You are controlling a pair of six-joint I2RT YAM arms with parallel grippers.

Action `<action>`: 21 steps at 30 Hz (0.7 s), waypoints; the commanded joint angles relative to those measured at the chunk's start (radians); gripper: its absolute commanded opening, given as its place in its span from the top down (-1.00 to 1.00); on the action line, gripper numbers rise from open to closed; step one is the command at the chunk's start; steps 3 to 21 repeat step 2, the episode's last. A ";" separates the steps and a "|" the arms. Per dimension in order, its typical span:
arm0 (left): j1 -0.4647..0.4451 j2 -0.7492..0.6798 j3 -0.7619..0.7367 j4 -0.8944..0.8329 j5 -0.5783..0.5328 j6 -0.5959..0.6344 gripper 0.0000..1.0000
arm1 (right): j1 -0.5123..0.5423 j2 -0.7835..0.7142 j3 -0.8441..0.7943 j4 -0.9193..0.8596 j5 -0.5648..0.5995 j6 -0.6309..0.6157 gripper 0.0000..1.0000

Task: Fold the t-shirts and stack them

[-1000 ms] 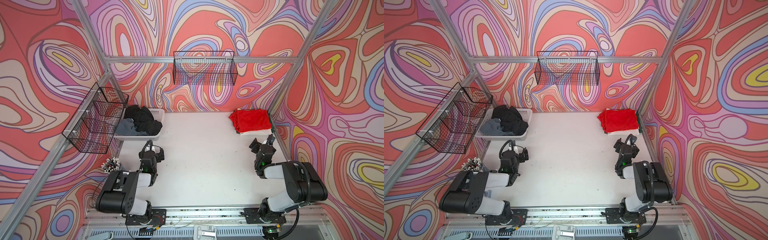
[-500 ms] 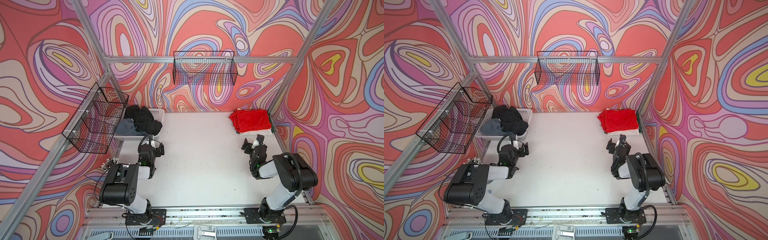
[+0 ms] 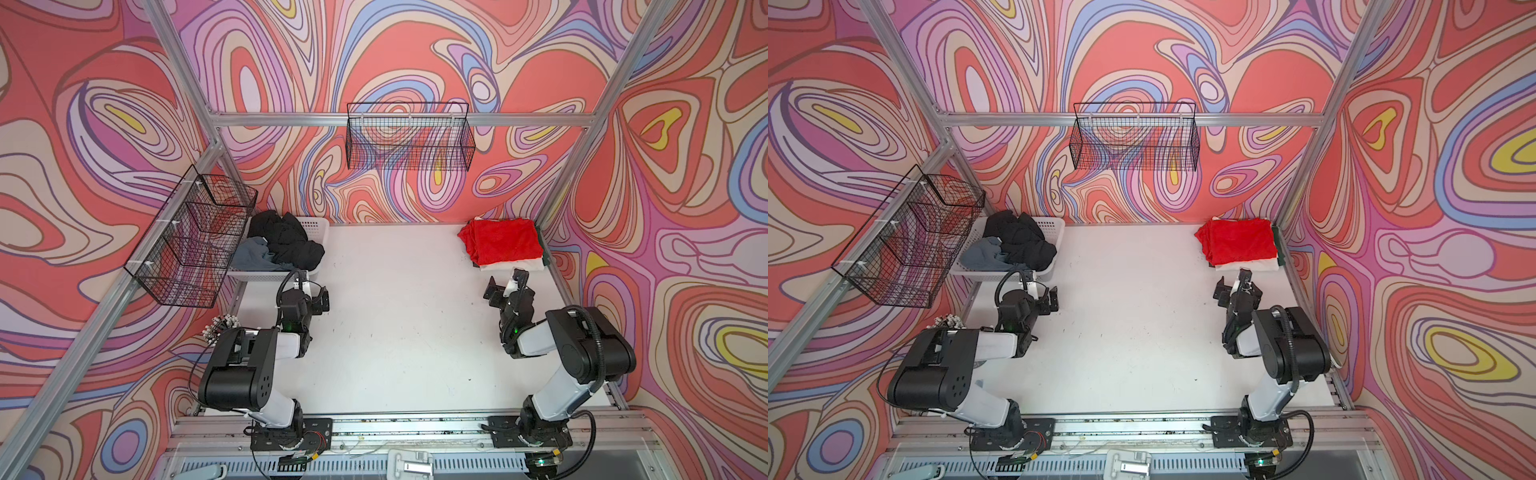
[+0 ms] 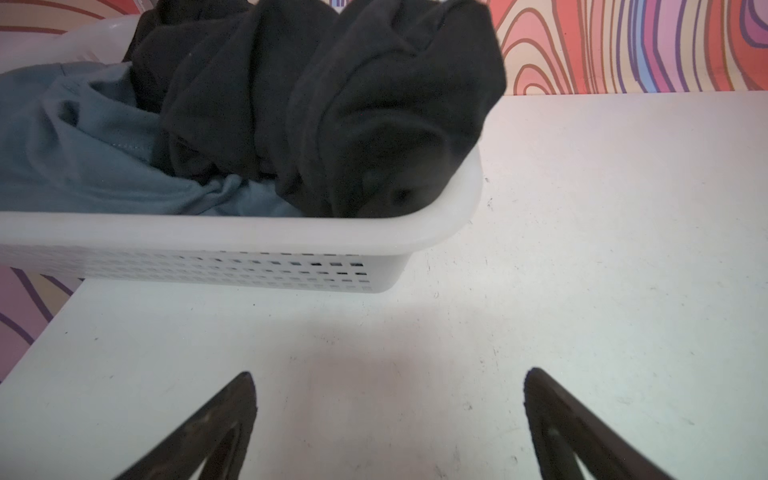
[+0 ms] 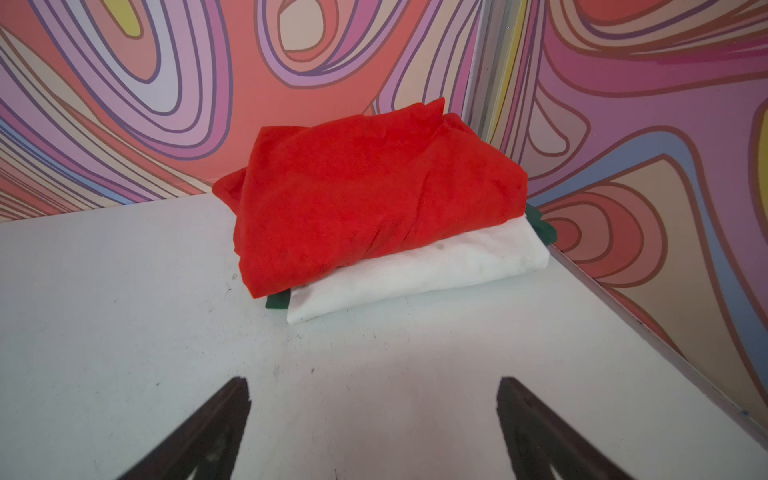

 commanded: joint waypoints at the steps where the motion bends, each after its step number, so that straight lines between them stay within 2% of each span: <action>1: 0.002 -0.004 -0.004 0.013 0.011 0.001 -1.00 | 0.004 0.002 0.010 0.026 -0.002 -0.017 -0.96; 21: 0.002 -0.004 -0.004 0.013 0.012 -0.001 -1.00 | 0.004 0.001 0.008 0.025 -0.001 -0.017 -0.96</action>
